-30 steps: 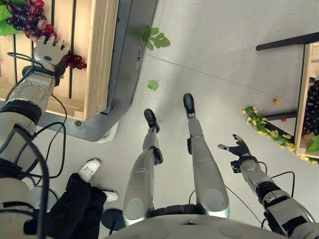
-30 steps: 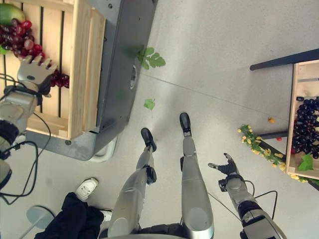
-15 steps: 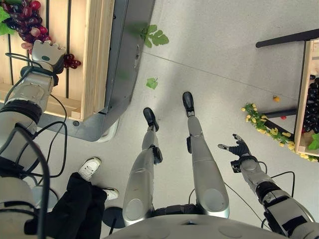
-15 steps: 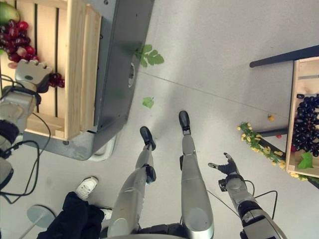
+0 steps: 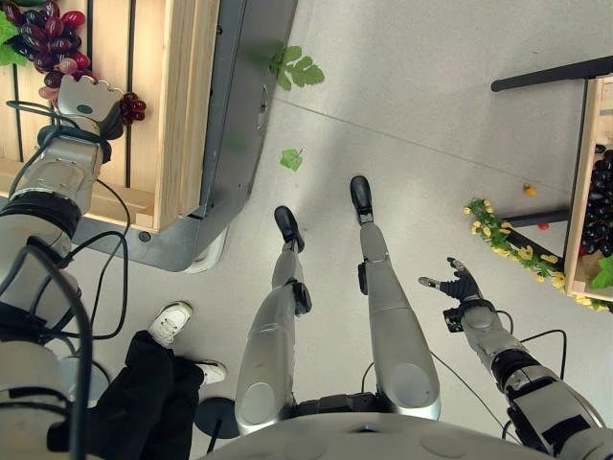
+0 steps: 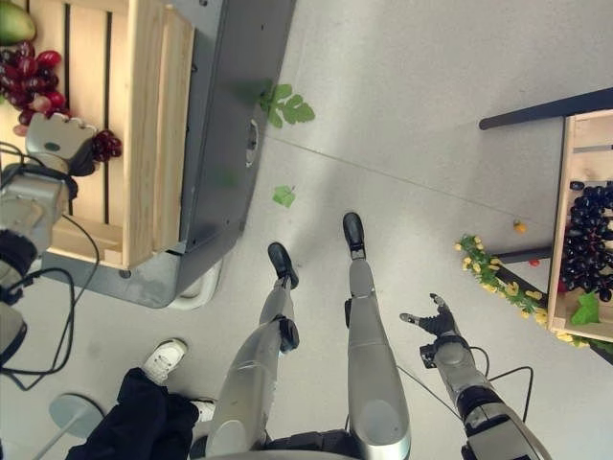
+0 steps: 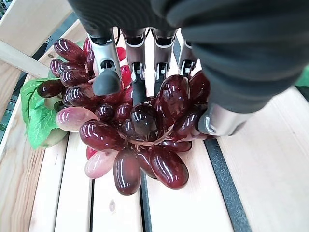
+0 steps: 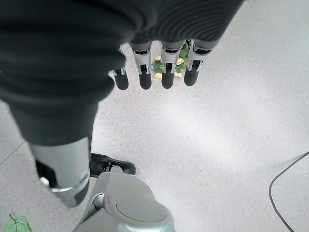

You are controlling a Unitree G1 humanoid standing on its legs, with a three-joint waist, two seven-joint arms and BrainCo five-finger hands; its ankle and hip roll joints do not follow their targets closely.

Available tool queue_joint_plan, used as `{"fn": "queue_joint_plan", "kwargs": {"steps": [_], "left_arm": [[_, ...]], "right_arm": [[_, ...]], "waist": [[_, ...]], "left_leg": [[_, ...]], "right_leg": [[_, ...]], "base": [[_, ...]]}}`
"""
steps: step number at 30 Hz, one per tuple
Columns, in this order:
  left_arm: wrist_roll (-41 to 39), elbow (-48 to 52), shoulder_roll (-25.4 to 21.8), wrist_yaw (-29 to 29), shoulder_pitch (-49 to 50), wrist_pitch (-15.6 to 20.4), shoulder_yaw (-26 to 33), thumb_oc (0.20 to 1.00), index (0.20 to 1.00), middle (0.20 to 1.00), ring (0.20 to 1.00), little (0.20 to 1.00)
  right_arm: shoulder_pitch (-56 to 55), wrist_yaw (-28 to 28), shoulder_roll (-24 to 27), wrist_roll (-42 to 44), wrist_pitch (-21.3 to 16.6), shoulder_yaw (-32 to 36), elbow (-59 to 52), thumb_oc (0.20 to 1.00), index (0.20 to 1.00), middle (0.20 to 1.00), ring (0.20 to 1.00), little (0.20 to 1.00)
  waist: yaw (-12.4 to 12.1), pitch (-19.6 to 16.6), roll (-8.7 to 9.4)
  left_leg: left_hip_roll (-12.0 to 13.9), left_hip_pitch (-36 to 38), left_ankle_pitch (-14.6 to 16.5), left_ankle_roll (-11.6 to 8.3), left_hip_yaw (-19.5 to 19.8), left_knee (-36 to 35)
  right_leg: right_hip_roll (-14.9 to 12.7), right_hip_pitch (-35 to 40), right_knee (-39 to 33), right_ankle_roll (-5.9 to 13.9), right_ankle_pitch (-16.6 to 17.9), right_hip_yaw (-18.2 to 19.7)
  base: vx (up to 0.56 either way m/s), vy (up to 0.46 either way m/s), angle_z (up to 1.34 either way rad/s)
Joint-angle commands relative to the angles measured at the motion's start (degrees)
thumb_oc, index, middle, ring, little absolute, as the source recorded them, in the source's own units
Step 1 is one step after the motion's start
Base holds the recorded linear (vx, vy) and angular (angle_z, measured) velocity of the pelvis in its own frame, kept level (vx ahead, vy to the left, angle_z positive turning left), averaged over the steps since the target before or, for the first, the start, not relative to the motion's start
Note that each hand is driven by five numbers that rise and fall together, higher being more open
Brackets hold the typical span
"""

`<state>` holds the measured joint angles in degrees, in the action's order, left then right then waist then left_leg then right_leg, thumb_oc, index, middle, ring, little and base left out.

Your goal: Pick up the fruits from the basket on one side to the basket on the other side

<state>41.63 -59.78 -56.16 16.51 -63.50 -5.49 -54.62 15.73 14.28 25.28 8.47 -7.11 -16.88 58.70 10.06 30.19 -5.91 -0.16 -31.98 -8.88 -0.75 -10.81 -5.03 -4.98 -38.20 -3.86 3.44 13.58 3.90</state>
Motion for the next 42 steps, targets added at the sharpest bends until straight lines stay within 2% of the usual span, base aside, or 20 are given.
{"fn": "queue_joint_plan", "kwargs": {"steps": [1, 4, 8, 13, 14, 17, 18, 19, 23, 25, 26, 31, 42], "left_arm": [[-2.1, 0.4, -3.1, 1.2, -1.4, -2.4, 3.6, 0.200, 0.200, 0.200, 0.200, 0.200], [-6.3, 1.8, -2.5, 1.5, 0.1, -2.0, 7.4, 0.200, 0.200, 0.200, 0.200, 0.200], [-18.2, 4.9, -0.9, 3.2, 4.0, -0.5, 17.7, 0.200, 0.200, 0.200, 0.200, 0.200], [-26.0, 8.0, -0.2, 5.5, 9.0, 0.7, 26.3, 0.200, 0.200, 0.200, 0.200, 0.200], [-29.9, 8.3, 0.7, 5.9, 10.6, 1.6, 28.7, 0.200, 0.200, 0.200, 0.200, 0.200], [-35.5, 10.9, 1.4, 7.1, 13.8, 3.3, 33.5, 0.200, 0.200, 0.200, 0.200, 0.200], [-35.5, 10.9, 1.3, 7.1, 13.8, 3.3, 33.6, 0.200, 0.200, 0.200, 0.200, 0.200], [-39.2, 12.4, 2.4, 7.1, 16.4, 4.7, 36.5, 0.200, 0.200, 0.200, 0.200, 0.200], [-45.9, 17.2, 4.1, 7.2, 21.5, 7.1, 41.8, 0.200, 0.200, 0.200, 0.200, 0.200], [-47.3, 18.9, 4.4, 7.3, 22.9, 7.7, 43.1, 0.200, 0.200, 0.200, 0.200, 0.200], [-50.8, 21.7, 5.2, 6.2, 25.7, 9.3, 45.5, 0.200, 0.200, 0.200, 0.200, 0.200], [-58.4, 29.6, 7.0, 4.7, 32.1, 12.9, 49.8, 0.200, 0.200, 0.200, 0.200, 0.200], [-71.2, 42.6, 10.4, -0.5, 41.8, 17.6, 54.1, 0.200, 0.200, 0.200, 0.200, 0.200]], "right_arm": [[-2.5, 0.8, 0.4, 1.0, -0.4, 0.2, 0.2, 1.000, 1.000, 1.000, 1.000, 1.000], [-2.7, 0.7, 0.3, 1.3, -0.1, 0.7, 0.0, 1.000, 1.000, 1.000, 1.000, 1.000], [-3.6, 0.2, -0.3, 2.1, 0.3, 1.8, -0.3, 1.000, 1.000, 1.000, 1.000, 1.000], [-4.1, -0.4, -0.9, 2.0, 0.8, 2.3, 0.3, 1.000, 1.000, 1.000, 1.000, 1.000], [-4.1, -0.7, -1.0, 2.3, 1.0, 2.7, 0.3, 1.000, 1.000, 1.000, 1.000, 1.000], [-4.4, -1.0, -1.0, 2.0, 1.2, 3.2, -0.6, 1.000, 1.000, 1.000, 1.000, 1.000], [-4.4, -1.0, -1.0, 2.0, 1.2, 3.1, -0.6, 1.000, 1.000, 1.000, 1.000, 1.000], [-4.4, -1.1, -1.2, 2.0, 1.4, 3.6, -0.8, 1.000, 1.000, 1.000, 1.000, 1.000], [-4.1, -1.3, -1.2, 2.1, 1.9, 4.5, -0.8, 1.000, 1.000, 1.000, 1.000, 1.000], [-4.1, -1.4, -1.1, 2.1, 2.0, 4.7, -0.7, 1.000, 1.000, 1.000, 1.000, 1.000], [-4.1, -1.5, -1.0, 2.0, 2.4, 5.1, -0.5, 1.000, 1.000, 1.000, 1.000, 1.000], [-4.1, -2.1, -1.0, 2.1, 3.0, 6.2, 0.6, 1.000, 1.000, 1.000, 1.000, 1.000], [-4.4, -3.7, -1.3, 1.4, 4.2, 6.9, 4.9, 1.000, 1.000, 1.000, 1.000, 1.000]], "waist": [[-1.6, -0.4, 3.11], [-1.7, -0.4, 3.19], [-1.9, -0.4, 3.49], [-2.2, -0.4, 3.82], [-2.2, -0.4, 3.87], [-2.2, -0.4, 4.07], [-2.2, -0.4, 4.07], [-2.4, -0.4, 4.27], [-2.6, -0.4, 4.27], [-2.6, -0.5, 4.27], [-2.8, -1.0, 4.21], [-3.4, -2.1, 4.13], [-5.0, -4.2, 3.85]], "left_leg": [[0.4, -5.3, -1.0, -3.90, 2.6, 0.9], [0.4, -5.6, -1.4, -3.84, 2.7, 0.8], [0.3, -5.4, -1.4, -3.91, 2.9, 0.9], [0.6, -4.6, -1.1, -4.03, 3.3, 1.0], [0.5, -4.5, -1.1, -4.06, 3.3, 1.0], [0.5, -4.0, -1.0, -4.08, 3.5, 1.1], [0.5, -4.0, -1.0, -4.08, 3.5, 1.1], [0.5, -3.6, -0.9, -4.06, 3.6, 1.1], [0.5, -2.3, -0.7, -4.03, 3.8, 1.2], [0.5, -2.0, -0.6, -4.04, 3.8, 1.2], [0.4, -1.5, -0.5, -4.01, 4.0, 1.3], [0.1, -0.2, -0.6, -3.83, 4.5, 1.2], [-0.2, 3.6, 0.2, -3.34, 5.5, 1.3]], "right_leg": [[-1.8, -1.5, -1.1, 7.44, 0.0, -0.7], [-1.9, -1.8, -1.1, 7.42, 0.3, -0.8], [-1.8, -1.5, -1.1, 7.23, 0.2, -0.9], [-1.6, -0.6, -1.1, 6.88, -0.2, -1.1], [-1.5, -0.5, -1.1, 6.76, -0.2, -1.1], [-1.4, 0.1, -1.1, 6.60, -0.3, -1.2], [-1.4, 0.1, -1.1, 6.60, -0.3, -1.2], [-1.3, 0.6, -1.1, 6.47, -0.4, -1.2], [-1.2, 2.0, -1.1, 6.23, -0.7, -1.4], [-1.2, 2.3, -1.1, 6.19, -0.8, -1.5], [-1.1, 2.7, -1.1, 6.08, -0.8, -1.6], [-1.0, 4.2, -1.1, 5.77, -1.0, -1.9], [-0.8, 8.6, -1.1, 5.17, -2.4, -2.6]], "base": [[0.00, 0.000, 0.00], [0.00, 0.000, 0.00], [0.00, 0.000, 0.00], [0.00, 0.000, 0.00], [0.00, 0.000, 0.00], [0.00, -0.003, 0.01], [0.00, -0.017, 0.05], [0.00, -0.022, 0.05], [0.00, -0.014, 0.04], [0.00, 0.000, 0.00], [0.00, 0.000, 0.00], [0.00, -0.004, 0.01], [0.01, -0.006, 0.02]]}}
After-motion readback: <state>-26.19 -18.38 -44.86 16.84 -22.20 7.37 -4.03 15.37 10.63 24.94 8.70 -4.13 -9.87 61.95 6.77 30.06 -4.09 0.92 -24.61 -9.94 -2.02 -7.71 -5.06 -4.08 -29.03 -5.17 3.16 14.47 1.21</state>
